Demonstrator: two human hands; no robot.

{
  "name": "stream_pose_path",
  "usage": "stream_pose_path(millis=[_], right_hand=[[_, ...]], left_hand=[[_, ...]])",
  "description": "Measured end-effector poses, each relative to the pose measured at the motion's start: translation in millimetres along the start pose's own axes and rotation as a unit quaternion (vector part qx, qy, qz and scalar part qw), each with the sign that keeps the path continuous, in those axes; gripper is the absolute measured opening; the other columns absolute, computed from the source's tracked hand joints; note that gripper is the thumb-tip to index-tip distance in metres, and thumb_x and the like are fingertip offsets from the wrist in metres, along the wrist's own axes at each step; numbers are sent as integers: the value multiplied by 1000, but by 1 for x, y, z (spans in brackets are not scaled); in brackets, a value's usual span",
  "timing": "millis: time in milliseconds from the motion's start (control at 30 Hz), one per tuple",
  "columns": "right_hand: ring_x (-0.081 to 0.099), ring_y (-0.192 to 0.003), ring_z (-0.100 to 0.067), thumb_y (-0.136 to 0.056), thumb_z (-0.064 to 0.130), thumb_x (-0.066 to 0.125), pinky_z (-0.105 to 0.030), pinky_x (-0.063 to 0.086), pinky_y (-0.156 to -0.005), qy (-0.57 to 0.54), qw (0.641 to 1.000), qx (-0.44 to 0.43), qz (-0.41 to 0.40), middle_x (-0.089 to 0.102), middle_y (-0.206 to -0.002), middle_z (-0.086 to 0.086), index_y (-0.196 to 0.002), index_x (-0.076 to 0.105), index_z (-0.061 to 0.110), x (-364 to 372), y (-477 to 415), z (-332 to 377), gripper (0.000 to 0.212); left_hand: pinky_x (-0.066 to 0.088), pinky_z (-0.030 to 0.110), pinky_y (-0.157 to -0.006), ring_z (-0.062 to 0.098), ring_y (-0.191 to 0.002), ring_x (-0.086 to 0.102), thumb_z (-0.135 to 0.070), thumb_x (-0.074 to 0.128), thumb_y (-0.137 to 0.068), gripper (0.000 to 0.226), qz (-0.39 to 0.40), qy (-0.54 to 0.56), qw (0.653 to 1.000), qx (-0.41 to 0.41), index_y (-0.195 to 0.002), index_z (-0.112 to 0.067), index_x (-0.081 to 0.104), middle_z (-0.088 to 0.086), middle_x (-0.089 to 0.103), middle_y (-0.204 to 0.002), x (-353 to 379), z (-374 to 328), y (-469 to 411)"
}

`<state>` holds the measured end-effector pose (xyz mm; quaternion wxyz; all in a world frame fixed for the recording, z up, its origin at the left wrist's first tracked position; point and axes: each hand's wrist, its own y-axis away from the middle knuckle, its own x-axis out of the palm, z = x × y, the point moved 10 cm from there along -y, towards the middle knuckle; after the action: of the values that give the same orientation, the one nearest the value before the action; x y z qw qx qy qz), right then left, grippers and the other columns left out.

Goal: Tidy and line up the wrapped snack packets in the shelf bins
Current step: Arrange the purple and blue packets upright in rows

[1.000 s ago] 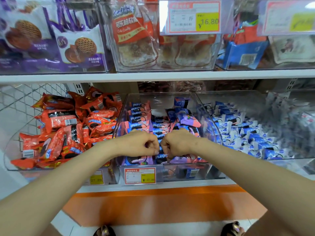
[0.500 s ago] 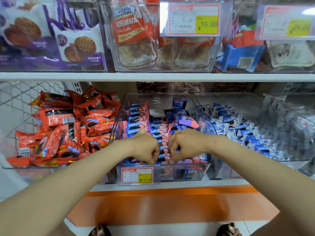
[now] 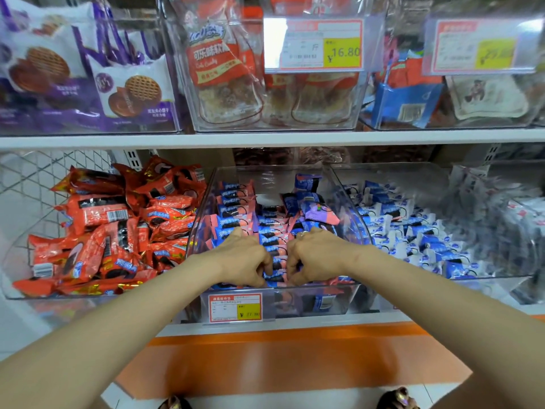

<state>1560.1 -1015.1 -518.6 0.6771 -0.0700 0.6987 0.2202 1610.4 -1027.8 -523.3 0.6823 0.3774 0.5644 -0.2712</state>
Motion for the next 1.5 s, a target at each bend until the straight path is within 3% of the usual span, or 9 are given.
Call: stream_pose_path(millis=[167,267,400,500,767,867,967,1267,1500], right_hand=[[62,-81,-8,-82,30,71,-32,50,-81,-240,959,24,-151,67,-87,9,-88,74,21,-56,21,-26,12],[62,-99,-16,-87,32,64,-30,47,-86,-113,948,119,-272,69,-106,3,-107,69,22,-98,42,-68,23],[38,-134,-27,-84,61,53,-44,25,-111,108,968,206,-92,38,-148,-12,-134,49,28,-63,22,-104,61],[53,-119,-26,-83,58,56,-44,36,-105,94,971,204,-87,57,-129,-10,-128,53,26,-57,12,-108,56],[63,-96,-23,-88,32,59,-30,46,-81,30,958,170,-230,68,-105,0,-113,62,23,-89,24,-89,26],[63,-89,-17,-82,10,67,-35,52,-80,-138,926,22,-352,68,-101,0,-100,68,19,-107,44,-58,20],[59,-90,-6,-75,-11,65,-13,47,-75,-212,902,-82,-368,60,-108,-6,-90,68,8,-105,54,-25,24],[64,-88,-13,-86,10,65,-21,53,-76,-546,808,44,-217,67,-102,-7,-115,54,23,-70,48,-45,34],[60,-67,-10,-78,1,72,-18,49,-67,-529,817,87,-212,65,-81,-6,-101,63,9,-73,34,-50,25]], left_hand=[[20,31,-79,7,-103,45,-49,61,-84,33,-36,82,996,-10,-111,-30,63,-14,63,-96,-16,7,6],[23,29,-80,7,-103,47,-44,61,-86,24,-122,121,985,-34,-105,-30,63,-15,62,-100,-40,21,12],[40,30,-86,9,-93,53,-37,62,-87,16,-197,176,961,-79,-99,-27,66,-10,64,-97,-61,38,26],[48,24,-78,10,-83,60,-27,65,-86,12,-229,287,925,-100,-95,-20,69,-5,67,-90,-67,50,33],[51,13,-56,7,-62,60,-9,53,-94,10,-202,655,709,-167,-91,-7,63,5,68,-80,-44,62,26],[57,18,-60,10,-64,67,-22,55,-94,17,-150,761,608,-170,-95,-5,60,10,69,-82,-34,42,18],[58,27,-72,20,-79,67,-21,60,-89,18,-117,816,547,-148,-91,-3,63,13,68,-87,-30,27,11],[50,25,-75,12,-72,59,-8,74,-77,28,-208,646,725,-118,-101,-6,60,3,61,-77,-50,41,15],[52,23,-60,10,-67,62,-11,65,-86,10,-289,610,724,-138,-80,-17,61,2,66,-75,-65,57,37]])
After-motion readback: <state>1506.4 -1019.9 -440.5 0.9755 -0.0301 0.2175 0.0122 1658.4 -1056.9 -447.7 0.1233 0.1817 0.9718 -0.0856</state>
